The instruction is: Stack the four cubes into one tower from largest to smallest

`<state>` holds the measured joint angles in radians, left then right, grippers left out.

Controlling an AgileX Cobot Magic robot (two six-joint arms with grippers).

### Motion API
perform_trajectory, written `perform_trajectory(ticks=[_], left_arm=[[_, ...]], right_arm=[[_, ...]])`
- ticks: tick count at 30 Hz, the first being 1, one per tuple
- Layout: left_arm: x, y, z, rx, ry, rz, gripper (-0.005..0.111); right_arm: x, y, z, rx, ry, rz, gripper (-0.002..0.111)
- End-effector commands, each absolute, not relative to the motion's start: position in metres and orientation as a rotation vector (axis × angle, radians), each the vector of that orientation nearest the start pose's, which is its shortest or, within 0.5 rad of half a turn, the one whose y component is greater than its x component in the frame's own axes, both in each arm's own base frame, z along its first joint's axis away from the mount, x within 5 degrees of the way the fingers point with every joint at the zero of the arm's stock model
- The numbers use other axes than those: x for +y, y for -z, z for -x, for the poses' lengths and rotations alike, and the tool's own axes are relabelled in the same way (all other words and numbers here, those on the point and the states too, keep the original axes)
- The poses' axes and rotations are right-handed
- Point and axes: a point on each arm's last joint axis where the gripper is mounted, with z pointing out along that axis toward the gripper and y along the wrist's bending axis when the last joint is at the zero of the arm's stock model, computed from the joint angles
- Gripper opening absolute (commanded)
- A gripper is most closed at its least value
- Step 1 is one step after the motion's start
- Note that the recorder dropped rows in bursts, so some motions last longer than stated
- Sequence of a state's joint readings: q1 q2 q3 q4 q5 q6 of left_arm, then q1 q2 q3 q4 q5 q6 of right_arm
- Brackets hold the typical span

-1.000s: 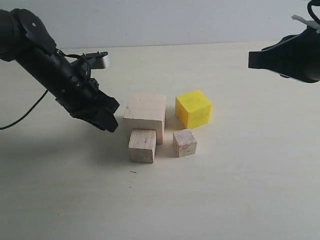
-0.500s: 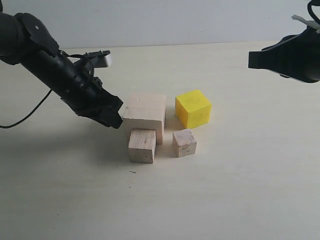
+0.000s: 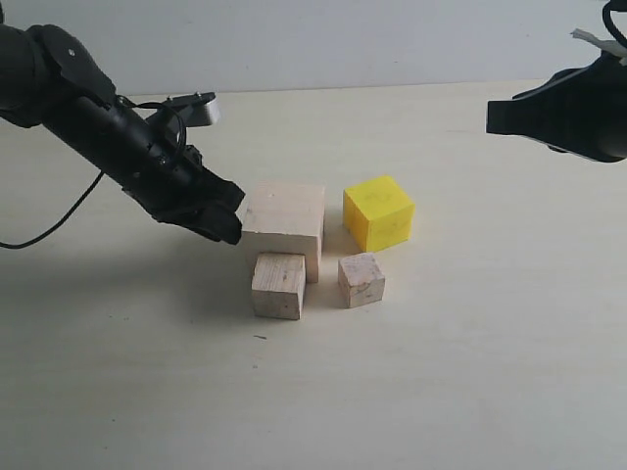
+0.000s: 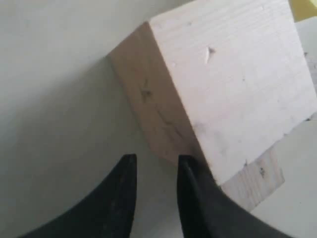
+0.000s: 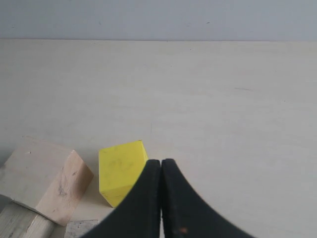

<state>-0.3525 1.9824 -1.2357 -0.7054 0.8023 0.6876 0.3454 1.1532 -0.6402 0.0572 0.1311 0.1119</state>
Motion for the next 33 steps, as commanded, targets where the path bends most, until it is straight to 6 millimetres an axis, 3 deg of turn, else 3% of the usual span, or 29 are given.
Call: perform_trajectory(ticks=[1,33], left_arm=[[-0.1727,-0.1564,-0.3425,2.721,0.772,-0.808,0.030],[-0.1756,-0.1582,-0.3395,2.697,0.835,-0.862,0.030]], right_arm=[[0.0812,-0.2679,-0.2220,2.120,-0.311,0.201,0.000],[0.0812,-0.2679,-0.2220,2.120,-0.309,0.203,0.000]])
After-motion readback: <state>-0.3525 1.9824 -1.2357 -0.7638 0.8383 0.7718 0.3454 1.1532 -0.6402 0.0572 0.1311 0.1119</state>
